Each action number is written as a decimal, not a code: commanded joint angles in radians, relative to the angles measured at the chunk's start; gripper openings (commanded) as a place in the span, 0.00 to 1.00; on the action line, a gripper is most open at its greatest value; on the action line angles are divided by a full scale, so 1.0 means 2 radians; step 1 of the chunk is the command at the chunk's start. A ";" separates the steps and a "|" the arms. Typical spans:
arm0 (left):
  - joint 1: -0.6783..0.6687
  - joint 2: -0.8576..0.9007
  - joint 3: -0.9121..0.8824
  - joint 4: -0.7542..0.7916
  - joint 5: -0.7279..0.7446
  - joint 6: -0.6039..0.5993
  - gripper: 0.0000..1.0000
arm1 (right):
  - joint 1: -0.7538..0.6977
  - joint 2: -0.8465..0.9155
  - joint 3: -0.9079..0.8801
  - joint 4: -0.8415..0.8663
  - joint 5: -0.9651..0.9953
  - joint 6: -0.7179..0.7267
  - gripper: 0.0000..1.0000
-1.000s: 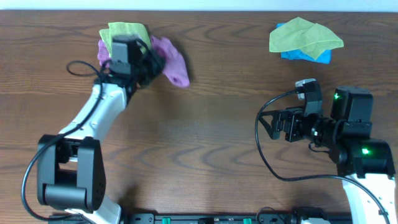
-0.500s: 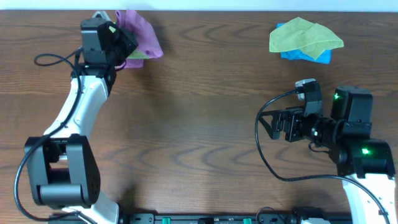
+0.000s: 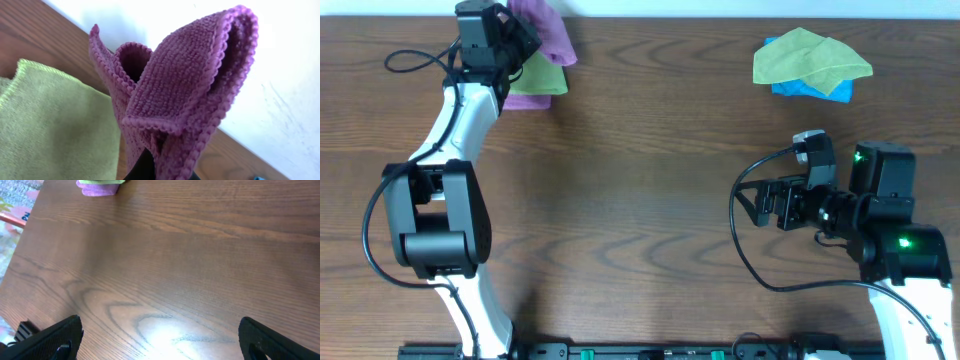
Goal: Fold the cloth
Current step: 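Carry the folded square forward-left and place it on the left cloth pile, then open the left gripper and withdraw it back toward the robot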
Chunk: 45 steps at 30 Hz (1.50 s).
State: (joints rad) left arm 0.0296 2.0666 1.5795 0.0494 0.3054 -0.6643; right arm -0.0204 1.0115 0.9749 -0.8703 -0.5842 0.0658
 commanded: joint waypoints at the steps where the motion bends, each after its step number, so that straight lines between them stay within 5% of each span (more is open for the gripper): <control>1: 0.008 0.007 0.016 -0.008 -0.010 0.012 0.06 | -0.007 -0.003 -0.002 0.002 0.001 -0.007 0.99; 20: 0.018 0.019 0.016 -0.076 -0.053 0.049 0.06 | -0.007 -0.003 -0.002 0.014 0.011 -0.008 0.99; 29: 0.026 0.019 0.016 -0.115 -0.077 0.050 0.19 | -0.007 -0.002 -0.002 0.006 0.019 -0.008 0.99; 38: 0.034 0.019 0.016 -0.171 -0.133 0.053 0.18 | -0.007 -0.002 -0.002 0.006 0.019 -0.008 0.99; 41: 0.038 0.019 0.016 -0.170 -0.133 0.056 0.35 | -0.007 -0.002 -0.002 0.006 0.019 -0.008 0.99; 43: 0.042 0.019 0.016 -0.170 -0.133 0.056 0.66 | -0.007 -0.003 -0.002 0.006 0.019 -0.008 0.99; 44: 0.044 0.019 0.016 -0.170 -0.132 0.056 0.91 | -0.007 -0.002 -0.002 0.006 0.019 -0.008 0.99; 45: 0.045 0.019 0.016 -0.170 -0.132 0.056 0.98 | -0.007 -0.002 -0.002 0.006 0.019 -0.008 0.99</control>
State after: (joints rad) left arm 0.1066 2.0911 1.5829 -0.2882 0.0658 -0.5636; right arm -0.0204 1.0115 0.9749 -0.8555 -0.5457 0.0658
